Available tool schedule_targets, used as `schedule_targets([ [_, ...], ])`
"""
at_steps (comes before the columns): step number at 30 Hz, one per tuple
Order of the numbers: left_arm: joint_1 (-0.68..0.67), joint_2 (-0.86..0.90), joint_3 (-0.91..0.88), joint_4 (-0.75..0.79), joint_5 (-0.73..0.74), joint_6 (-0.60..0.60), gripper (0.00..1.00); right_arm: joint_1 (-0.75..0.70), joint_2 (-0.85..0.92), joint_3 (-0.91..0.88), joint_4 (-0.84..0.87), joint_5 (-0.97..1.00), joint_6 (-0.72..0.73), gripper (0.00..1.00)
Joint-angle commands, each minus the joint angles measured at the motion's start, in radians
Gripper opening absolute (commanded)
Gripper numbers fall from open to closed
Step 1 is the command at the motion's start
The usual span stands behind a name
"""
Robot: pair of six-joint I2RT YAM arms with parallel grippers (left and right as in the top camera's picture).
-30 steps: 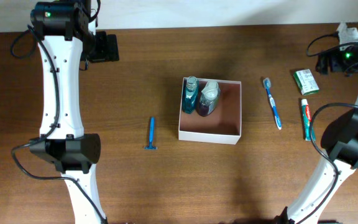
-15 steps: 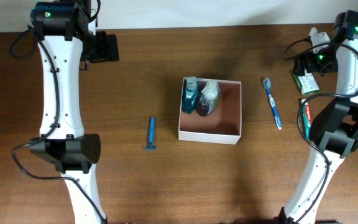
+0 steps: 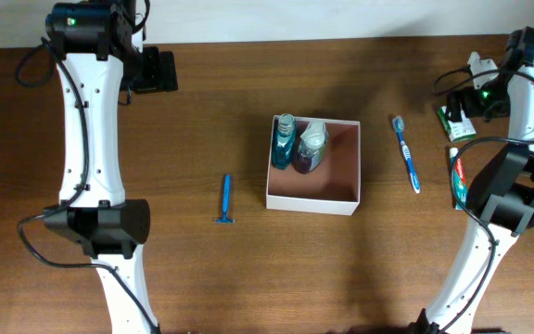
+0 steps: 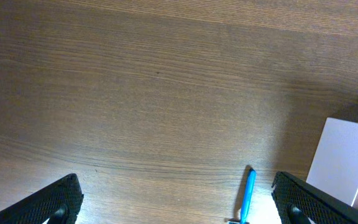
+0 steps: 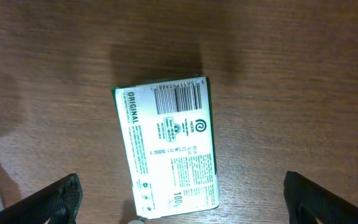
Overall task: Pack container
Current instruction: 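Lower the right gripper onto the soap bar box and close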
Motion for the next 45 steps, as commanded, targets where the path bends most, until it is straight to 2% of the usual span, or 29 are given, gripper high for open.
schedule_targets([
  [1,0.003,-0.011,-0.002,-0.001,0.003,-0.008,0.99,0.005,0.02,-0.035,0.017,0.008,-0.011,0.98],
  [16,0.003,-0.011,-0.002,-0.001,0.003,-0.008,0.99,0.005,0.02,-0.146,0.116,0.009,-0.011,0.98],
  [37,0.003,-0.011,-0.002,-0.001,0.003,-0.008,0.99,0.005,0.02,-0.153,0.148,0.004,-0.01,0.98],
  [45,0.003,-0.011,-0.002,-0.001,0.003,-0.008,0.99,0.005,0.021,-0.214,0.191,0.005,-0.011,0.99],
])
